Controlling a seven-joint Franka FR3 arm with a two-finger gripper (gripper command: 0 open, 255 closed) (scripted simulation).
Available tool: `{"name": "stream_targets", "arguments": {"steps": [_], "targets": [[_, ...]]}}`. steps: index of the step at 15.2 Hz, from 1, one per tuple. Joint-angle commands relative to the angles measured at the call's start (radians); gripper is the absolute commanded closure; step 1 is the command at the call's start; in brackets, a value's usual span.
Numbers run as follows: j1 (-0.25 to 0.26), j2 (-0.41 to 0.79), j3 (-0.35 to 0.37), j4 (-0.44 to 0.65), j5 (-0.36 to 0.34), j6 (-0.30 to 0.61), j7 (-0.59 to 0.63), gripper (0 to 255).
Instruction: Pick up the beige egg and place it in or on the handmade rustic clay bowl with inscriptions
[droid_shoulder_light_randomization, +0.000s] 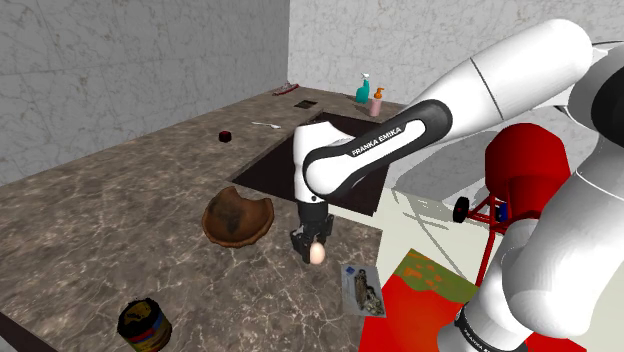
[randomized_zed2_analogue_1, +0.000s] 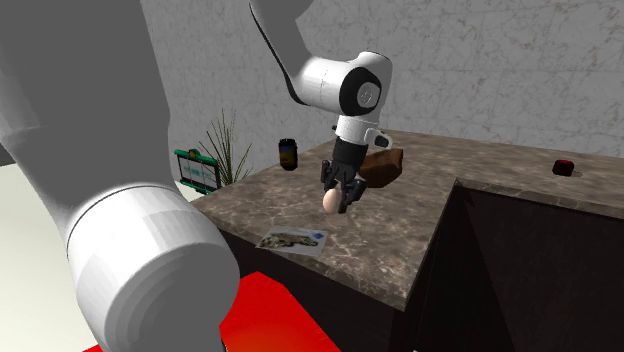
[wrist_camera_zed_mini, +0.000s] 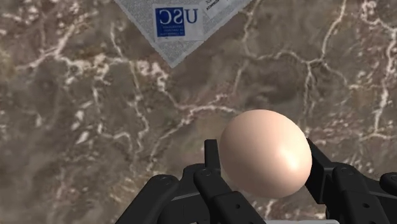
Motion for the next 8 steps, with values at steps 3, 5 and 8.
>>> {"name": "stream_targets", "arguments": {"steps": [3, 5, 8], "targets": [[0.000, -0.029, -0.001, 0.025, -0.001, -0.054, 0.007, 255], [-0.001, -0.045, -0.002, 0.037, -0.002, -0.082, 0.010, 255], [-0.002, -0.067, -0.004, 0.057, -0.003, -0.124, 0.014, 255]]}}
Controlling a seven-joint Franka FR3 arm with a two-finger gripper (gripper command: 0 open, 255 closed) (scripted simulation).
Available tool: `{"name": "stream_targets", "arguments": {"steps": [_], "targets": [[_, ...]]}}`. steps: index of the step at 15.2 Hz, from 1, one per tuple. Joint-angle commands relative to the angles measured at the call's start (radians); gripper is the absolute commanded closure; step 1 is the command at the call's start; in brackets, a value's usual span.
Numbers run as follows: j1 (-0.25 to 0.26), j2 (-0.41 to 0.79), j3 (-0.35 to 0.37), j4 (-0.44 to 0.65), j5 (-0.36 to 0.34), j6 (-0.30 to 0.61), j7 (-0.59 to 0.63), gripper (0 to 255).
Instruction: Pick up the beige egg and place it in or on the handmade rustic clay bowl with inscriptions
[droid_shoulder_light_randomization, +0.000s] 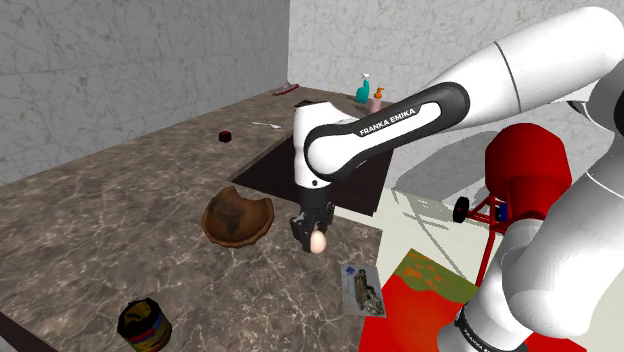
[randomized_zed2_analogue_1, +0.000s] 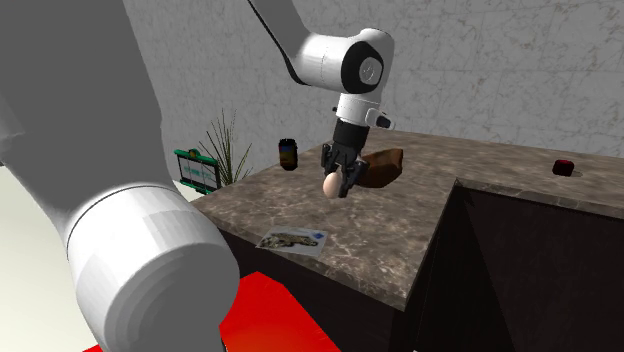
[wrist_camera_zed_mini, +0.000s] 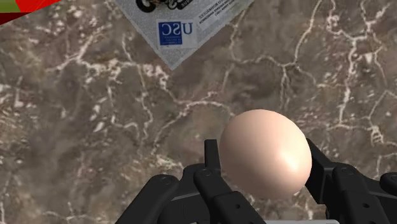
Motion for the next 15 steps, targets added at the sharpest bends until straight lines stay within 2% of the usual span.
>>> {"name": "stream_targets", "arguments": {"steps": [1, 15], "targets": [[-0.001, -0.015, -0.002, 0.013, -0.001, -0.028, 0.002, 255], [-0.005, -0.087, -0.011, 0.134, -0.006, -0.220, 0.022, 255]]}}
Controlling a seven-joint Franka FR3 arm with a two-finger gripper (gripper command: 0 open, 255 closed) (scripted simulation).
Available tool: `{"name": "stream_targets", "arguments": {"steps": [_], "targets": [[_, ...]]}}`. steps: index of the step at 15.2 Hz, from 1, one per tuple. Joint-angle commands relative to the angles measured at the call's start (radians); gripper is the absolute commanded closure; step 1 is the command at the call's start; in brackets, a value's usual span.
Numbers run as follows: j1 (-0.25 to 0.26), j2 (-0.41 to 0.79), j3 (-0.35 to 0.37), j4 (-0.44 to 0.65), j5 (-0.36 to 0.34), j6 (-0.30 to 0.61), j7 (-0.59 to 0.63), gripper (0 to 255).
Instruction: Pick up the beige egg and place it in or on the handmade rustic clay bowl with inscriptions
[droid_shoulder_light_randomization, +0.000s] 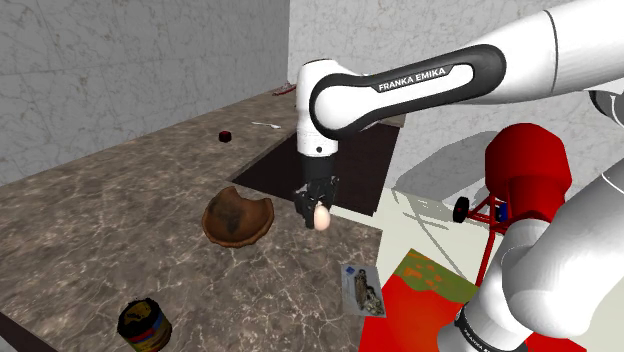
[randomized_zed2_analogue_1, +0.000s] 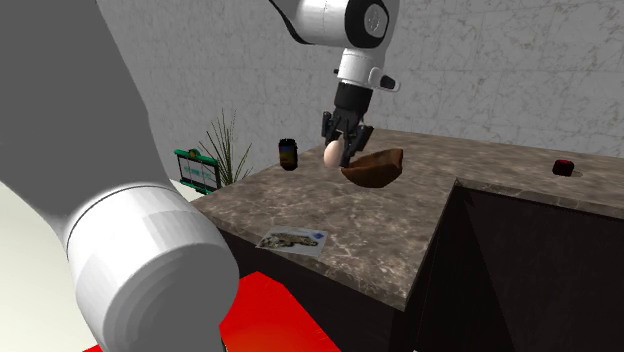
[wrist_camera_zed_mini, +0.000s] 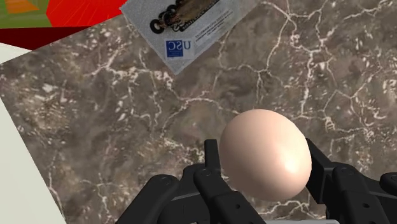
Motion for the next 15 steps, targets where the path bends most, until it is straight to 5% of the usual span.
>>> {"name": "stream_targets", "arguments": {"steps": [1, 7, 15], "targets": [[0.000, -0.005, 0.000, 0.023, -0.001, -0.028, 0.005, 255], [-0.001, -0.020, -0.004, 0.083, -0.003, -0.102, 0.014, 255], [-0.001, 0.308, 0.007, 0.451, -0.054, -0.141, 0.052, 255]]}}
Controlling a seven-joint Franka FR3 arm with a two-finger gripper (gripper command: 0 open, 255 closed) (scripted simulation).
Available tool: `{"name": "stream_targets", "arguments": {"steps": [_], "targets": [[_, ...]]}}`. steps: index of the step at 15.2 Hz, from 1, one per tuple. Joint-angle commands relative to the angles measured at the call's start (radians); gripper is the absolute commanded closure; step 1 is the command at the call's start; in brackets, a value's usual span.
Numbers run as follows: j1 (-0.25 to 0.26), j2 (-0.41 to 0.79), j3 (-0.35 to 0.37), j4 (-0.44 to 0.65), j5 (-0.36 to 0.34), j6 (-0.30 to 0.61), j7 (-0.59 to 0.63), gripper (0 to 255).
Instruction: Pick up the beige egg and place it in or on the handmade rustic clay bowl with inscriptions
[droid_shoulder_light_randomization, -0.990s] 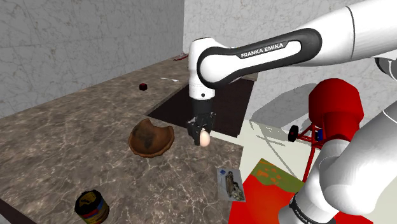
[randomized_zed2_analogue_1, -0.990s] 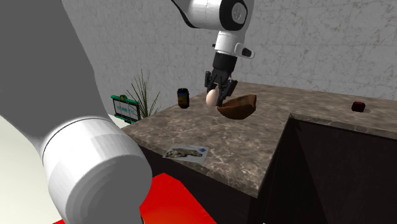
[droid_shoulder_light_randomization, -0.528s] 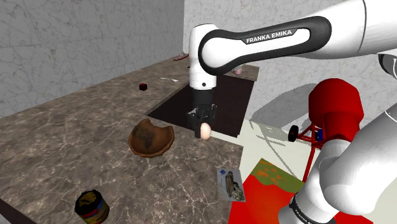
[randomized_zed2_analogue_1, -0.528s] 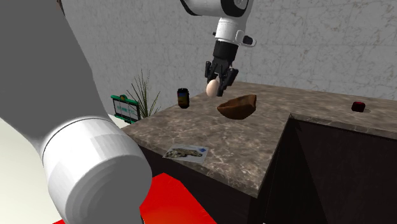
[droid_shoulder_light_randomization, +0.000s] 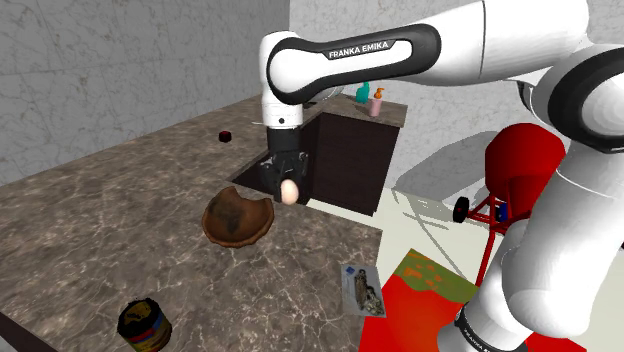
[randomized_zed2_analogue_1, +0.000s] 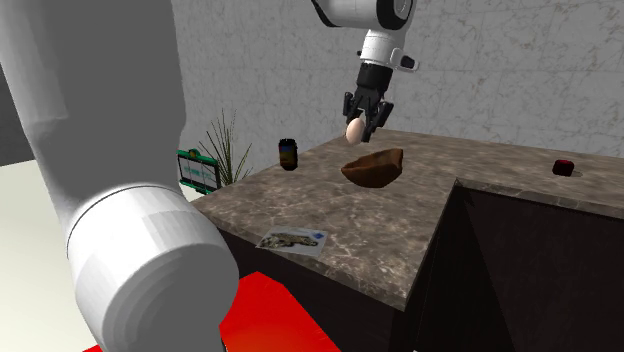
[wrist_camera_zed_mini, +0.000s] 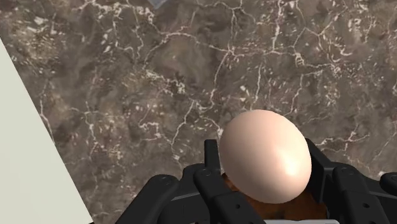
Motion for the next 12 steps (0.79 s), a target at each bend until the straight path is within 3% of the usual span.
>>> {"name": "stream_targets", "arguments": {"steps": [1, 7, 10, 12], "targets": [[0.004, 0.092, 0.003, 0.118, -0.015, -0.025, 0.014, 255], [0.028, 0.374, 0.002, 0.511, -0.060, -0.136, 0.047, 255], [0.054, 0.576, -0.002, 0.827, -0.086, -0.251, 0.064, 255], [0.052, 0.567, -0.003, 0.787, -0.085, -0.219, 0.060, 255]]}}
